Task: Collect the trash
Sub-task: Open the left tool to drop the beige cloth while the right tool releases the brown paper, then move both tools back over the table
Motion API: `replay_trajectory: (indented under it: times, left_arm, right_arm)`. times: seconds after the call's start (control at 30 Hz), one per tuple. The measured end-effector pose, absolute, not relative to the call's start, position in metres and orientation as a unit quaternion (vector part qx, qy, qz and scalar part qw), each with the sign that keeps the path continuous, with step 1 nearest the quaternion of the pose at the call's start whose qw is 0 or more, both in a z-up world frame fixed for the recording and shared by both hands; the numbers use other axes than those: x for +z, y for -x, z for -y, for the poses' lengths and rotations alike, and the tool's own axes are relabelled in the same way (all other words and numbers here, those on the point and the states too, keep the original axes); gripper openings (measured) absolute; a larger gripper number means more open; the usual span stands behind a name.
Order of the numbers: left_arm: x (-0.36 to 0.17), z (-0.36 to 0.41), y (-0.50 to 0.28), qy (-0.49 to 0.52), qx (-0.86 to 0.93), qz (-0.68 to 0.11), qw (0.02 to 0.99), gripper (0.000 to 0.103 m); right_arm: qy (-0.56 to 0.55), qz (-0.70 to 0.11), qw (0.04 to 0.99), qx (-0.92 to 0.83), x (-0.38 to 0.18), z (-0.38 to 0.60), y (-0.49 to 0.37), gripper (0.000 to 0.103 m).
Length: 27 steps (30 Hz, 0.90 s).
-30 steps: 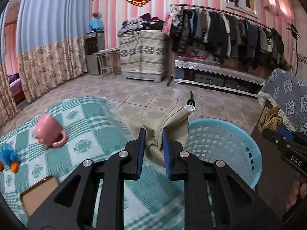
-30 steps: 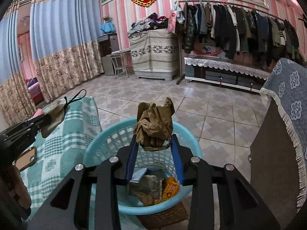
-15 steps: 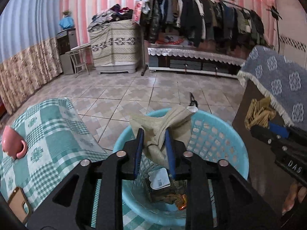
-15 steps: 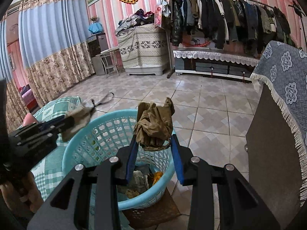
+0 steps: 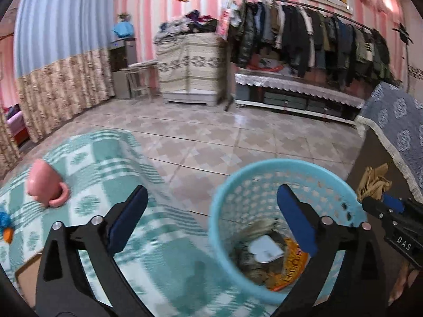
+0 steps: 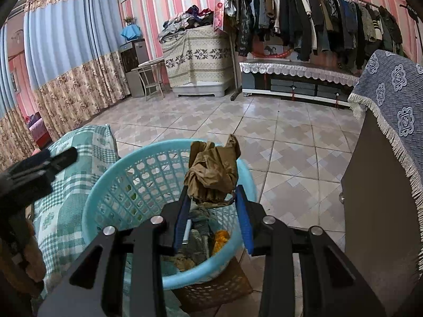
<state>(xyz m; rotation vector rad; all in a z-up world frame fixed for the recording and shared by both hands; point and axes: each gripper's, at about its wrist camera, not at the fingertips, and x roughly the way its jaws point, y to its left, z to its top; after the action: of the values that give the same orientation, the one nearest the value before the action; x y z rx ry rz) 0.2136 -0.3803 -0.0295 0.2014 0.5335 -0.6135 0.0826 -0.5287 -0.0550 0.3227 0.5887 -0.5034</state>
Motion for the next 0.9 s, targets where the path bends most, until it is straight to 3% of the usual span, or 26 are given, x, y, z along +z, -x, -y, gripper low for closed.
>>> replay_trajectory:
  times: [0.37, 0.4, 0.43, 0.47, 0.57, 0.73, 0.9]
  left_arm:
    - [-0.007, 0.319, -0.222, -0.082, -0.255, -0.244, 0.932, 0.097]
    - [-0.006, 0.315, -0.222, -0.083, -0.252, -0.243, 0.933, 0.097]
    - [-0.005, 0.311, -0.221, -0.083, -0.248, -0.242, 0.934, 0.097]
    - [-0.004, 0.303, -0.221, -0.083, -0.243, -0.244, 0.935, 0.097]
    - [-0.004, 0.284, -0.221, -0.074, -0.23, -0.252, 0.937, 0.097]
    - [-0.004, 0.242, -0.217, -0.059, -0.204, -0.258, 0.942, 0.097]
    - [-0.004, 0.184, -0.214, -0.045, -0.164, -0.253, 0.952, 0.098]
  right_arm:
    - [-0.133, -0.296, 0.922, -0.213, -0.053, 0.494, -0.133, 0.039]
    - [-0.135, -0.296, 0.922, -0.209, -0.052, 0.493, -0.135, 0.049]
    - [-0.133, -0.297, 0.922, -0.211, -0.052, 0.492, -0.137, 0.072]
    - [-0.131, -0.296, 0.921, -0.216, -0.051, 0.491, -0.138, 0.079]
    - [-0.129, -0.296, 0.921, -0.217, -0.05, 0.485, -0.138, 0.081]
    - [-0.096, -0.288, 0.921, -0.244, -0.048, 0.464, -0.131, 0.093]
    - [-0.093, -0.274, 0.931, -0.222, -0.036, 0.433, -0.132, 0.094]
